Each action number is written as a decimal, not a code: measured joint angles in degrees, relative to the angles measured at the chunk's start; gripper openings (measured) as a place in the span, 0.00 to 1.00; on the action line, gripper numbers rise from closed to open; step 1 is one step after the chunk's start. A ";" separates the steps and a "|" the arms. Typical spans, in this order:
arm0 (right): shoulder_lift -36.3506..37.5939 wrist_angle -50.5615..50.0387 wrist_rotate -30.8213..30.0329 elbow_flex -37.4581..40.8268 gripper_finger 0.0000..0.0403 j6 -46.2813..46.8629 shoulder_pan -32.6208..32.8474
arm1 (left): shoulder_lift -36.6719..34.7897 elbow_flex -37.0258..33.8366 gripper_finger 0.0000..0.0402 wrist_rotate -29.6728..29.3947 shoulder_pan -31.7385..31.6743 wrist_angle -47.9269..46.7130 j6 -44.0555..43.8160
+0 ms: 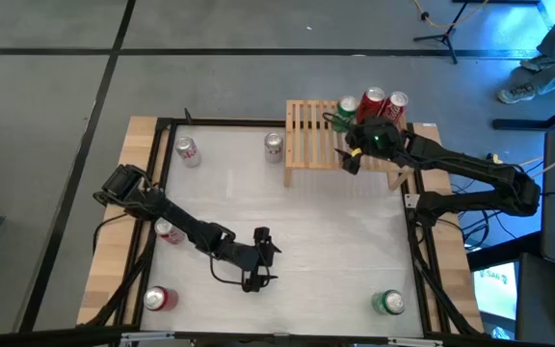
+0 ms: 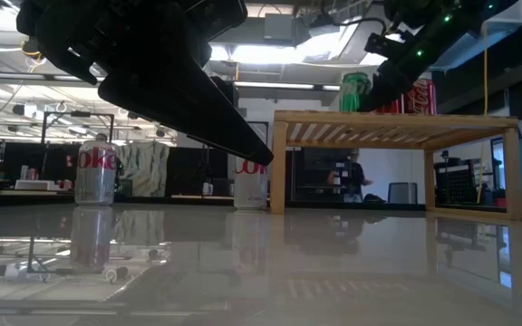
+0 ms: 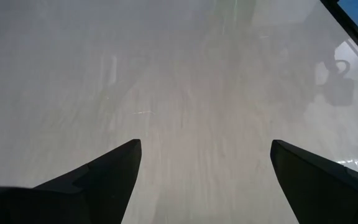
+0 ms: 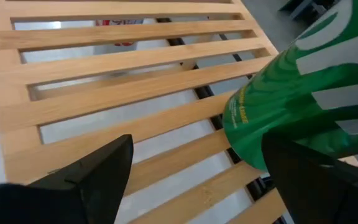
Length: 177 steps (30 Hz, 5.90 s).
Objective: Place canned beverage on shelf
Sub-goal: Put the left green soda can on the shelf, then put the right silver soda can on the shelf
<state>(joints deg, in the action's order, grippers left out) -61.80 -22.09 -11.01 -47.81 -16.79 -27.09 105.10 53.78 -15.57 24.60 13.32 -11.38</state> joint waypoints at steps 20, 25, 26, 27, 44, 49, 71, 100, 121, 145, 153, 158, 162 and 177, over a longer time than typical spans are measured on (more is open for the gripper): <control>3.67 -6.41 1.84 -4.93 0.87 6.36 6.43 | 0.00 0.00 0.87 -0.22 0.00 0.04 -0.26; 5.18 -10.46 4.28 -6.40 0.87 12.58 16.66 | 0.00 0.00 0.87 -0.46 0.00 0.48 -0.48; 5.20 -11.03 4.46 -6.43 0.87 13.90 18.88 | 0.00 0.00 0.87 -0.46 0.02 0.48 -0.50; 5.20 -11.93 4.59 -6.43 0.87 15.34 21.07 | 0.00 0.00 0.87 -0.46 0.04 0.48 -0.80; 4.59 -14.69 1.36 -4.23 0.87 50.01 64.25 | 0.69 0.66 0.87 -9.57 6.77 7.12 -10.57; 4.57 -17.54 -4.16 -6.66 0.87 59.34 73.31 | 4.11 6.29 0.87 -12.79 9.64 7.10 -11.65; -12.43 -26.10 -21.35 -15.82 0.87 71.96 91.92 | 14.05 36.08 0.87 -17.83 12.65 -25.71 -20.21; -23.35 -23.99 -40.47 -14.21 0.87 59.06 76.89 | -1.06 37.69 0.87 -19.25 6.53 -88.96 -46.18; -26.34 -22.53 -40.88 -12.81 0.87 57.02 67.43 | -24.23 6.50 0.87 2.25 -38.43 -35.86 14.07; -26.29 -22.47 -41.90 -12.39 0.87 53.82 57.76 | -12.47 4.44 0.87 25.28 -58.25 -13.05 26.15; -26.29 -21.99 -40.80 -12.39 0.87 53.96 57.81 | -7.69 4.42 0.87 30.23 -60.17 -6.69 27.50; -26.27 -21.87 -41.05 -12.39 0.87 53.96 57.81 | -4.94 4.42 0.87 30.38 -60.76 -4.03 27.75; -26.27 -21.81 -42.06 -12.39 0.87 53.77 57.81 | -2.64 4.44 0.86 30.90 -60.72 -4.05 28.50; -26.27 -21.67 -41.32 -12.39 0.87 53.57 57.81 | -3.91 4.44 0.68 29.22 -60.43 -6.95 28.05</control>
<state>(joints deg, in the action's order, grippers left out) -88.07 -43.77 -52.33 -60.20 36.77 30.72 101.19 58.22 13.65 -35.83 6.37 16.67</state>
